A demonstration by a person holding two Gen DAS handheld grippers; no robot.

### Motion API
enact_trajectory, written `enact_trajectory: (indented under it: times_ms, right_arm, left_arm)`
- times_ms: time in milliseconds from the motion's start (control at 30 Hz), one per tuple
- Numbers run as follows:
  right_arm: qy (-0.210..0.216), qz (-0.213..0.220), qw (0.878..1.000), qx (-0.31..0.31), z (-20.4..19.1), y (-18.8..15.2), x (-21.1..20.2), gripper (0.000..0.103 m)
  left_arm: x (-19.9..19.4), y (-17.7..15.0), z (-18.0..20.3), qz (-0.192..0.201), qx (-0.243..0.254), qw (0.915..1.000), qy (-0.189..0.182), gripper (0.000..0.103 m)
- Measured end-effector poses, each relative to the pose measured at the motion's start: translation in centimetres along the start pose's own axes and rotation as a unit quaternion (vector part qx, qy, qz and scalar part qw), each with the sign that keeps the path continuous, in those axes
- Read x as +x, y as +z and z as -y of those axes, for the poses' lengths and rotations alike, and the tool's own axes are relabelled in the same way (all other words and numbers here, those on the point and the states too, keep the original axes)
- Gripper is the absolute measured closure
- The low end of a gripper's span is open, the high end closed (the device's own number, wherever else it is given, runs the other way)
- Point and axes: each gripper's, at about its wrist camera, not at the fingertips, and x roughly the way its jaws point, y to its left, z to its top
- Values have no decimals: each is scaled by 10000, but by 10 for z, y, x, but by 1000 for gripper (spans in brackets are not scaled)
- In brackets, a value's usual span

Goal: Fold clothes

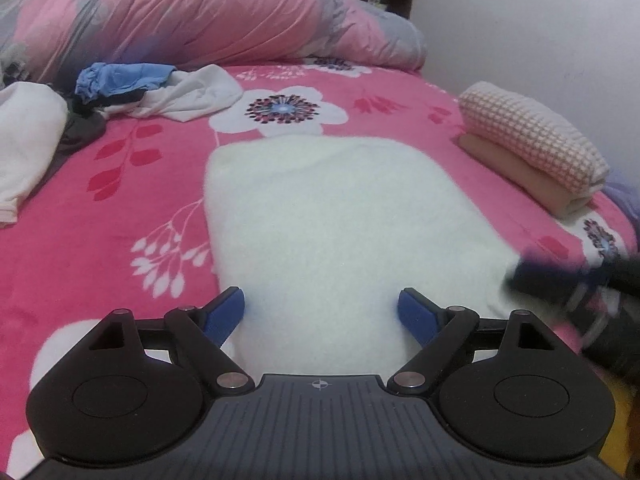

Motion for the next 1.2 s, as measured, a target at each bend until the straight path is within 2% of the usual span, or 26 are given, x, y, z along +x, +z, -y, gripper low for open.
enact_trajectory:
  times_ms: [33,133,200,300,400,467,533,667,733,800,833,933,1100,1200]
  right_arm:
    - [-93,-129,9998,-127,-3,-7,7,87]
    - [-250,37,9992,-297,-12,-7,3,87]
    - [-221,208,9994,-163,-9,1,-10,87]
    - [-397,375,9985,11,1,3,-19,86]
    - [-560,82,9984,-71,10,-14,-2,85]
    - [-437,82,9990,43,15,-16,1,84]
    - [-390,107,9990,186,19,1,-8,84]
    - [-314,622,9967,415,28,23,-22,84]
    - [-236,506,9972,495,33,18,-9,84]
    - [-100,189,9977,648,39,4,13,84]
    - [-13,196,9972,726,42,-2,17,84]
    - [-1,143,9968,784,43,7,9,84]
    - [-26,617,9945,851,45,31,-5,84]
    - [-3,659,9941,864,47,34,6,84]
  left_arm:
    - [-1,0,3,-7,47,10000,54,18]
    - [-3,-1,11,-11,234,9994,238,18]
    - [-5,0,15,-27,322,9989,331,18]
    - [-6,1,20,-58,400,9982,433,18]
    - [-6,2,24,-91,479,9975,519,18]
    - [-6,2,28,-95,544,9969,568,18]
    - [-8,3,32,-53,655,9956,667,18]
    - [-7,3,36,-68,682,9951,711,18]
    - [-7,4,38,-72,701,9948,738,18]
    - [-6,3,39,-94,731,9946,737,18]
    - [-6,3,40,-97,745,9944,748,18]
    - [-6,3,43,-75,801,9935,801,18]
    - [-5,4,46,-71,816,9931,835,18]
    - [-5,4,46,-68,814,9931,841,18]
